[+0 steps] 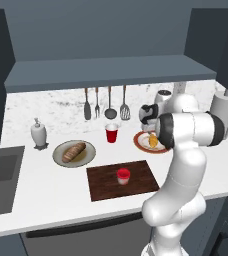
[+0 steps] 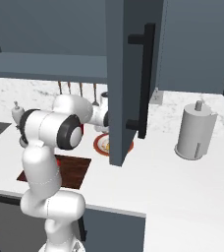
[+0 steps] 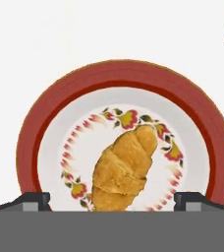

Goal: From the different types of pastries on the counter, select a croissant and place it on the cutting board. Then retrieve a jar of jam from the cabinet and place it alongside the croissant on the cutting board.

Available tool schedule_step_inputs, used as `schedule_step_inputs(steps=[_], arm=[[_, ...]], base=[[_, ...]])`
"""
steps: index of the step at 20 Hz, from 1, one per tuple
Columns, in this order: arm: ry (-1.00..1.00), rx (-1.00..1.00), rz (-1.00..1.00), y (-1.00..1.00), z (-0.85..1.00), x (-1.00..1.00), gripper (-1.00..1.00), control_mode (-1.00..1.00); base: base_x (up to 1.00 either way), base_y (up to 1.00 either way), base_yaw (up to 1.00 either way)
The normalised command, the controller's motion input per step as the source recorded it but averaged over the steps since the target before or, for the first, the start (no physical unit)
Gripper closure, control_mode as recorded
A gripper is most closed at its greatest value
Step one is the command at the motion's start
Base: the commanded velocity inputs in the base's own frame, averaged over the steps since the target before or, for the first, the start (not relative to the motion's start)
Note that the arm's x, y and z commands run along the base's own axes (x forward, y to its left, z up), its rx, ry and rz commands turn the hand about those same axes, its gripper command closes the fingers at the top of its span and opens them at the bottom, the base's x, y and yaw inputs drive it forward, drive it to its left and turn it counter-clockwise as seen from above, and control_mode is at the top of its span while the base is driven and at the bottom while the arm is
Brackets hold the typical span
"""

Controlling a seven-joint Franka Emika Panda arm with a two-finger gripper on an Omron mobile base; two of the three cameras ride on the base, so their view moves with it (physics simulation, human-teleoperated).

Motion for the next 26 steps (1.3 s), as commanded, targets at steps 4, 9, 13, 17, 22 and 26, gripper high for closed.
schedule_step_inputs(steps=[4, 9, 13, 17, 22, 26], arm=[[0.00, 0.00, 0.03, -0.07, -0.22, 0.00, -1.00, -1.00], [0.00, 0.00, 0.02, 0.00, -0.19, 0.01, -1.00, -1.00], [0.00, 0.00, 0.01, 0.00, -0.26, 0.00, -1.00, -1.00], [0.00, 0.00, 0.00, 0.04, -0.24, 0.00, -1.00, -1.00], [0.00, -0.01, 0.00, 0.24, -0.30, 0.00, -1.00, -1.00], [0.00, -0.01, 0.00, 0.13, -0.44, 0.06, -1.00, -1.00]], base=[[0.00, 0.00, 0.00], [0.00, 0.00, 0.00], [0.00, 0.00, 0.00], [0.00, 0.00, 0.00], [0.00, 0.00, 0.00], [0.00, 0.00, 0.00]])
